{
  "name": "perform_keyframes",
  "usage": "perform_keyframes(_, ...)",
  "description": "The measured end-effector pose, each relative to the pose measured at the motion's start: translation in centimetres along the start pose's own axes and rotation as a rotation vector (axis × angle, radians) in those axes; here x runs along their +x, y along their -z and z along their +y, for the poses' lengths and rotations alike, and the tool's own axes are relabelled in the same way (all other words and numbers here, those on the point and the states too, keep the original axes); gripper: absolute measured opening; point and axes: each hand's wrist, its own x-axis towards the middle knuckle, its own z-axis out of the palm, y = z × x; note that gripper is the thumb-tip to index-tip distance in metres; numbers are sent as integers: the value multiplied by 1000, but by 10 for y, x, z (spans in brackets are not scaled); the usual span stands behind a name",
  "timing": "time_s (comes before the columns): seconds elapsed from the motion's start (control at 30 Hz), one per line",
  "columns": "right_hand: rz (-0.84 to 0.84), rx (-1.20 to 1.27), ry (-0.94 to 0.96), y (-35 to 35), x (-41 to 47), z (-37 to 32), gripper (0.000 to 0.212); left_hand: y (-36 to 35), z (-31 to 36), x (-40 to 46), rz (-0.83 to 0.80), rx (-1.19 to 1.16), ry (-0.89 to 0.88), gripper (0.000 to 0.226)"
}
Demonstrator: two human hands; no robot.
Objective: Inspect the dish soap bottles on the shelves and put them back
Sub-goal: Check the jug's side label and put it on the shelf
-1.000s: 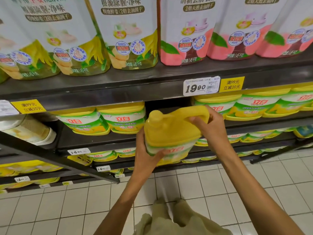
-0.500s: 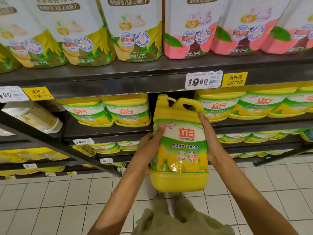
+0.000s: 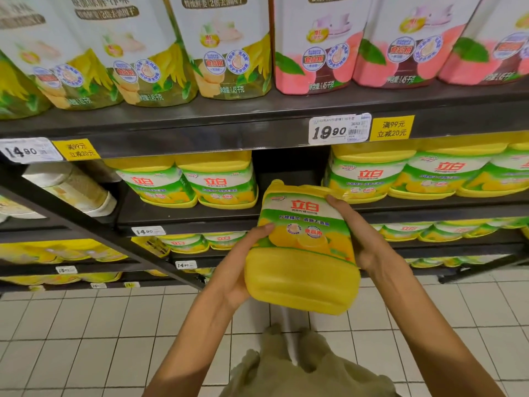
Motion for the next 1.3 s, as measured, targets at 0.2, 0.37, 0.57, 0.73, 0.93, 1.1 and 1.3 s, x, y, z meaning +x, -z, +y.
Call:
perform_keyframes(0.2,-25,-139,216,-7,-11,-14,39,8,-8,2,-46,-99,-7,37)
perform_keyframes(0.37,-52,-140,260,-10,-14,-17,42,3,-10,3,-19,-115,-93,49)
perform_keyframes(0.57,-98,-205,180,-14,-11,-15,56,-10,-11,-6,114,143,-313,60)
perform_keyframes(0.73,26,-7,135,-21,9,15,55,-15,-8,-8,237,359,-432,51)
perform_keyframes(0.93,-161,271,145,-18,14,37,59,-18,-18,4,159,187,-190,42)
perform_keyframes(1.1,-26,75,223,-28,6,32,62,-4,-35,4,225,-63,-77,42)
perform_keyframes(1.3,69,-318,328,-45,-17,13,68,-23,-22,18,48,-48,-117,48)
